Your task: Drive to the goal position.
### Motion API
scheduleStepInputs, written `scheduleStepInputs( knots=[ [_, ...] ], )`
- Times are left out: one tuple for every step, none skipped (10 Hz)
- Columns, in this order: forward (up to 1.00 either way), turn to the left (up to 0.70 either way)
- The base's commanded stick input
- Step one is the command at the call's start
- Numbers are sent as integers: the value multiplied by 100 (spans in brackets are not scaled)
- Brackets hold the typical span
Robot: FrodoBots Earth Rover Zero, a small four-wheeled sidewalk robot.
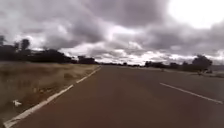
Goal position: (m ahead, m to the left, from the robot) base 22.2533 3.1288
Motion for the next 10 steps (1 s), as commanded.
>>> scheduleStepInputs(
  knots=[
    [85, 4],
    [85, 4],
    [85, -13],
    [85, 4],
    [85, 4],
    [85, 4],
    [85, 4],
    [85, 4],
    [85, 4],
    [85, 4]
  ],
)
